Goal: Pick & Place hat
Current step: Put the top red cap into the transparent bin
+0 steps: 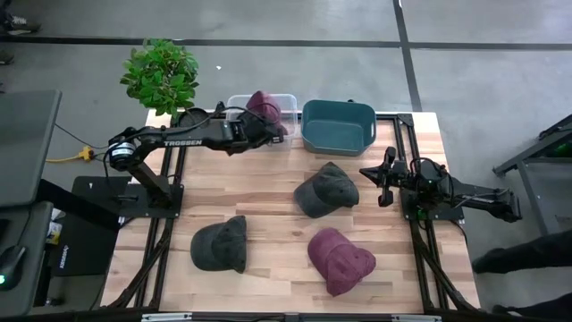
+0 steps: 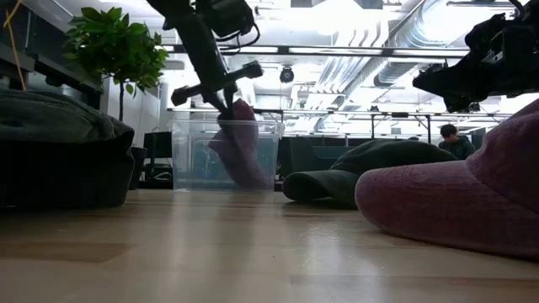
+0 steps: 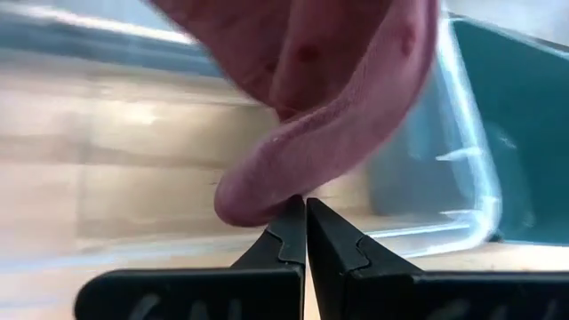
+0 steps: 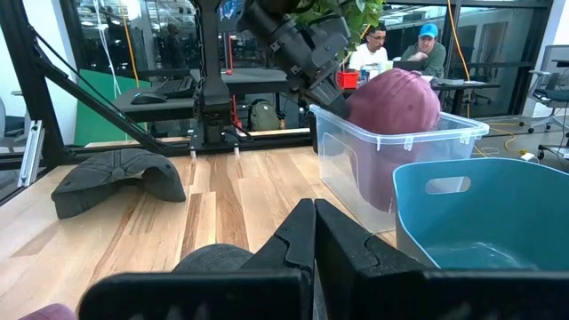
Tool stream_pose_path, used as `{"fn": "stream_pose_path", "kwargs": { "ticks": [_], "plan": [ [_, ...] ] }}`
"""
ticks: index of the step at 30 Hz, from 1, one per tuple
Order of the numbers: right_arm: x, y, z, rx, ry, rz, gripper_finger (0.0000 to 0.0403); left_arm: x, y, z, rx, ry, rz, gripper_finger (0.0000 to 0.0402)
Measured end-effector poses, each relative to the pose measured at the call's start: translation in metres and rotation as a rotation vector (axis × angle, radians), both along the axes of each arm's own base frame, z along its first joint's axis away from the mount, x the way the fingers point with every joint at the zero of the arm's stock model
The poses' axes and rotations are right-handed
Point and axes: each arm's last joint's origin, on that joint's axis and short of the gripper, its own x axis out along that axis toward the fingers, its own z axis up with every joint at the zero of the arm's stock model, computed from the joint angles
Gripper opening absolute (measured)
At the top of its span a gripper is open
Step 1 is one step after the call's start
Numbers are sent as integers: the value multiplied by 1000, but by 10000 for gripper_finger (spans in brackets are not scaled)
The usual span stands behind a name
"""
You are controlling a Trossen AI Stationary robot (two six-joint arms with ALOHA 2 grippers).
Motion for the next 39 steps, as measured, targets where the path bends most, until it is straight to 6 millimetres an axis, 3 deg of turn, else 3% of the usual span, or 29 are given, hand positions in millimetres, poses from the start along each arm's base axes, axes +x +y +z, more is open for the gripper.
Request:
{"fn": "stream_pose_path", "kwargs": {
  "ticks": [9,17,23,26,31,39],
  "plan": [
    [0,0,0,0,0,0,0,-8,-2,4,-37,14,65,0],
    [0,0,0,0,0,0,0,-5,0,57,28,-37,85,0],
    [0,0,0,0,0,0,0,0,6,91,173,-96,89,0],
    [0,0,0,0,0,0,0,2,15,86,169,-73,101,0],
    [0,0,0,0,0,0,0,9,31,60,69,9,96,0],
    [0,0,0,0,0,0,0,9,34,31,-20,188,115,0]
  ]
}}
